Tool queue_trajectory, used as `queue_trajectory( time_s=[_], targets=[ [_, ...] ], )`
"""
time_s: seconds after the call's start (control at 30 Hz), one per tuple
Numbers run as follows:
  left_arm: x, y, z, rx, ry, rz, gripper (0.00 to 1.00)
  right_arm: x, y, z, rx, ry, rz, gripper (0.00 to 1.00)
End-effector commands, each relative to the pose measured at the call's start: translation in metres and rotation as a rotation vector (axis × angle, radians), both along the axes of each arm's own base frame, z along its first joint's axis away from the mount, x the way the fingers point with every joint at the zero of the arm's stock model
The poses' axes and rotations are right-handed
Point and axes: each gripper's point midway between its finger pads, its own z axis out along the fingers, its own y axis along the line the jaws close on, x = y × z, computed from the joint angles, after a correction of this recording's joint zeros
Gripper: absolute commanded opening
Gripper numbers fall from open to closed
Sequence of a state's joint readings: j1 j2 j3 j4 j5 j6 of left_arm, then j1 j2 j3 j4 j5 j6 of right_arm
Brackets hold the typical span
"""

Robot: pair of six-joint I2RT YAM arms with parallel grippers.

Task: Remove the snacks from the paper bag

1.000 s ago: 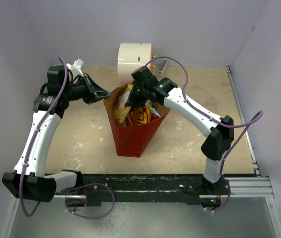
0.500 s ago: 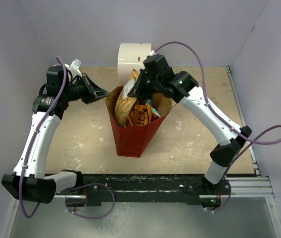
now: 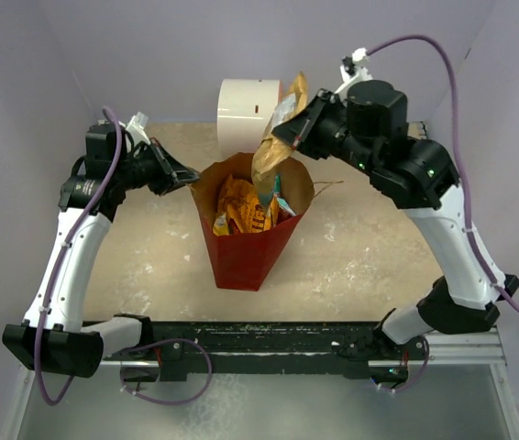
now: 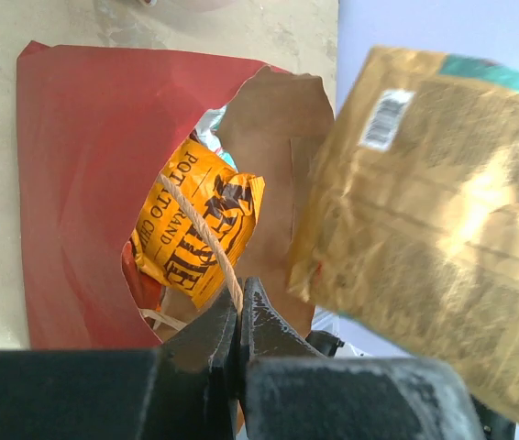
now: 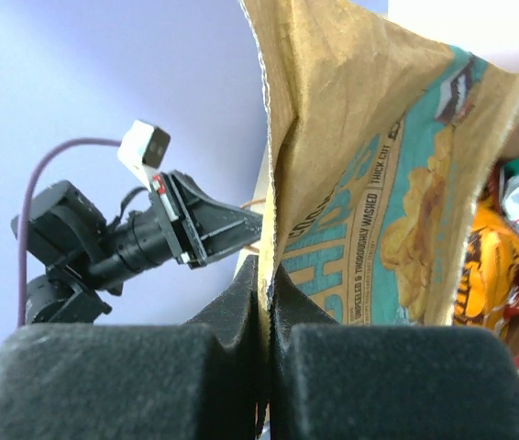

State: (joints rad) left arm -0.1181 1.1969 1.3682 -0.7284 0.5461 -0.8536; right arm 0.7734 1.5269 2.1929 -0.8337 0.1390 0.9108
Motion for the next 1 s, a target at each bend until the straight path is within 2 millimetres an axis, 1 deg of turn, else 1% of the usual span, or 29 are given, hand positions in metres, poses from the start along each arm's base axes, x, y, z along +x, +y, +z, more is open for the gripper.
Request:
queue_trajectory(
  time_s=[0.0, 0.2, 0.3, 0.37, 0.47, 0.57, 0.63, 0.67, 0.73, 0.77, 0.87, 0.97],
  targets=[
    [-0.005, 0.004, 0.028, 0.003, -0.092, 0.005, 0.0, -0.001, -0.048, 0.064, 0.037, -0.213, -0.151, 0.0],
    [-0.009, 0.004, 0.03, 0.005, -0.089, 0.004, 0.0, 0.011, -0.104, 0.081, -0.07, -0.302, -0.396, 0.0],
    [-0.013, 0.003, 0.032, 0.0, -0.089, -0.008, 0.0, 0.015, -0.134, 0.086, -0.158, -0.338, -0.516, 0.0],
    [-0.015, 0.001, 0.033, -0.007, -0.083, -0.021, 0.0, 0.018, -0.153, 0.086, -0.226, -0.343, -0.596, 0.0],
    [-0.016, 0.001, 0.038, 0.001, -0.083, -0.03, 0.0, 0.021, -0.182, 0.079, -0.341, -0.337, -0.714, 0.0],
    [-0.018, 0.001, 0.04, 0.006, -0.074, -0.035, 0.0, 0.019, -0.21, 0.067, -0.434, -0.324, -0.795, 0.0],
    [-0.018, 0.001, 0.041, 0.005, -0.071, -0.036, 0.0, 0.015, -0.226, 0.056, -0.485, -0.316, -0.835, 0.0],
    [-0.019, 0.001, 0.041, 0.004, -0.07, -0.037, 0.0, 0.014, -0.233, 0.043, -0.521, -0.297, -0.845, 0.0],
    [-0.019, 0.001, 0.041, 0.003, -0.068, -0.034, 0.0, 0.009, -0.252, 0.027, -0.555, -0.264, -0.877, 0.0],
    [-0.02, 0.001, 0.041, 0.004, -0.067, -0.033, 0.0, 0.006, -0.257, 0.016, -0.572, -0.244, -0.882, 0.0],
    [-0.022, 0.001, 0.042, 0.005, -0.068, -0.032, 0.0, -0.005, -0.268, -0.025, -0.617, -0.177, -0.883, 0.0],
    [-0.023, 0.004, 0.041, 0.014, -0.07, -0.022, 0.0, -0.015, -0.27, -0.071, -0.615, -0.095, -0.875, 0.0]
  ],
)
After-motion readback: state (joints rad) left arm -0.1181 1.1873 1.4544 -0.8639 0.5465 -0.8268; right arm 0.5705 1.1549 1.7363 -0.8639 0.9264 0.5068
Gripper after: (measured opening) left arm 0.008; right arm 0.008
